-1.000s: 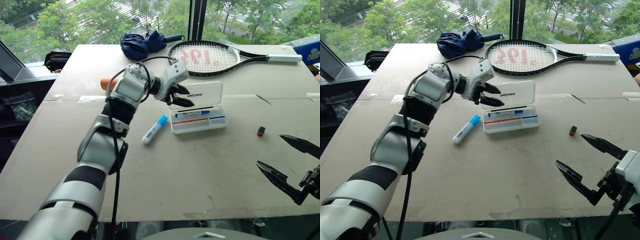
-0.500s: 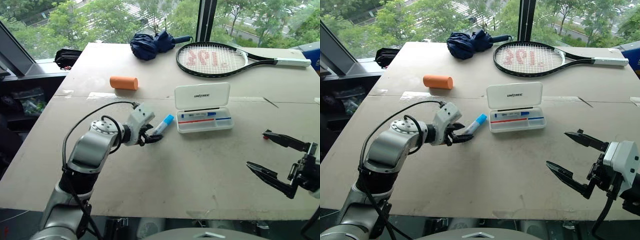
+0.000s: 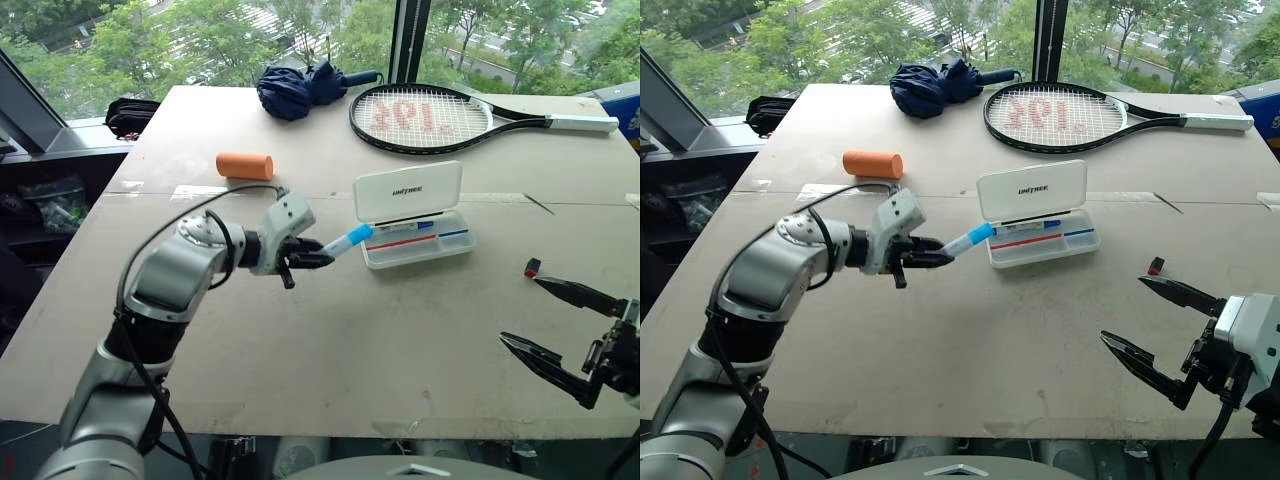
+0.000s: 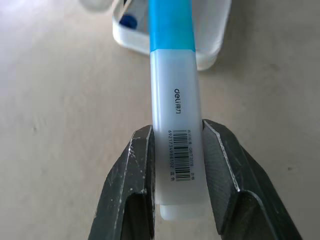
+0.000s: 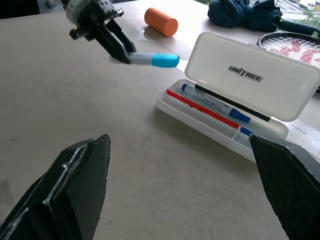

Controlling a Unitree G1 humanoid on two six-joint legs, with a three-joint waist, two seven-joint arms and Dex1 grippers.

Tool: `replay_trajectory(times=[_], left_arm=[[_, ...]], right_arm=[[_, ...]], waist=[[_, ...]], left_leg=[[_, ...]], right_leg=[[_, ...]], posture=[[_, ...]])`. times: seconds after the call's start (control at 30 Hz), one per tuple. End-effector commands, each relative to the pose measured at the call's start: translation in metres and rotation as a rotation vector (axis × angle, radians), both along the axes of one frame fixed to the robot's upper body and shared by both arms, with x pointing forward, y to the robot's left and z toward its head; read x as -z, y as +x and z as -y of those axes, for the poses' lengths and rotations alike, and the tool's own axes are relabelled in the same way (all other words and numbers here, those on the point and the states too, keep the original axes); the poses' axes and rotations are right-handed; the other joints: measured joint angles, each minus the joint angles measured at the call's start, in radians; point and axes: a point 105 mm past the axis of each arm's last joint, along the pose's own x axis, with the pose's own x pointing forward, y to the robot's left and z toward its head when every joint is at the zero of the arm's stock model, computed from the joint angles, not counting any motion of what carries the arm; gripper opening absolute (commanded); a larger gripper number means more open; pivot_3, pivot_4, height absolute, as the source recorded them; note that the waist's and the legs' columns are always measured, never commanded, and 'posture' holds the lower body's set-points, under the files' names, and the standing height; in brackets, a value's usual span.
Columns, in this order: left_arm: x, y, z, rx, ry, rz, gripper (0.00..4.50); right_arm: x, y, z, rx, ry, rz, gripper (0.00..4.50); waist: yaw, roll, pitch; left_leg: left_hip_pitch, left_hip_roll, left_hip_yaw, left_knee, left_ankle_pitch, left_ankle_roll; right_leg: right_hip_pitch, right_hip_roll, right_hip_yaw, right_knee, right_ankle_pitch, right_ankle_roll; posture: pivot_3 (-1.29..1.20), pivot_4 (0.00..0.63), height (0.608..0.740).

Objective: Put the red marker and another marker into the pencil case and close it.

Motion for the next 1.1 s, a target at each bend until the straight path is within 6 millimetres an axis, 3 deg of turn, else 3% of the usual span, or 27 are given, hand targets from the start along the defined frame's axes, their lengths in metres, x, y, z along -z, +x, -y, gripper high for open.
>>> replay_trajectory(times=[0.03, 0.23, 0.4, 0.67, 1.1], left_arm=[[-0.008, -0.002, 0.023, 0.160, 0.026, -0.021, 0.76], [0.008, 0.016, 0.069, 0.259, 0.124, -0.002, 0.76], [0.018, 0.035, 0.090, 0.213, 0.154, 0.025, 0.76], [0.029, 0.043, 0.096, 0.171, 0.172, 0.030, 0.76], [0.033, 0.038, 0.100, 0.175, 0.181, 0.017, 0.76]], right_arm=[[-0.011, -0.006, 0.002, 0.019, -0.031, 0.059, 4.50], [-0.008, -0.014, 0.004, 0.062, -0.045, 0.049, 4.50], [-0.007, -0.023, 0.007, 0.100, -0.053, 0.042, 4.50], [-0.005, -0.027, 0.006, 0.118, -0.050, 0.038, 4.50], [-0.005, -0.027, 0.006, 0.115, -0.049, 0.036, 4.50]], waist=[[0.000, 0.000, 0.000], [-0.002, 0.000, 0.000], [-0.005, 0.000, 0.000], [-0.003, 0.000, 0.001], [-0.002, 0.000, 0.001]], left_leg=[[0.000, 0.000, 0.000, 0.000, 0.000, 0.000], [-0.001, -0.001, 0.000, 0.000, 0.000, 0.000], [0.000, -0.001, 0.000, 0.000, 0.000, 0.000], [-0.001, 0.001, 0.000, 0.000, 0.000, 0.001], [-0.001, 0.001, 0.000, 0.000, 0.000, 0.001]], right_leg=[[0.000, 0.000, 0.000, 0.000, 0.000, 0.000], [0.000, 0.001, 0.000, 0.000, 0.000, 0.000], [-0.001, 0.002, 0.000, 0.000, 0.000, 0.000], [-0.001, 0.002, 0.000, 0.000, 0.000, 0.000], [-0.001, 0.002, 0.000, 0.000, 0.000, 0.000]], posture=[[0.00, 0.150, 0.730], [0.00, 0.150, 0.730], [0.00, 0.150, 0.730], [0.00, 0.150, 0.730], [0.00, 0.150, 0.730]])
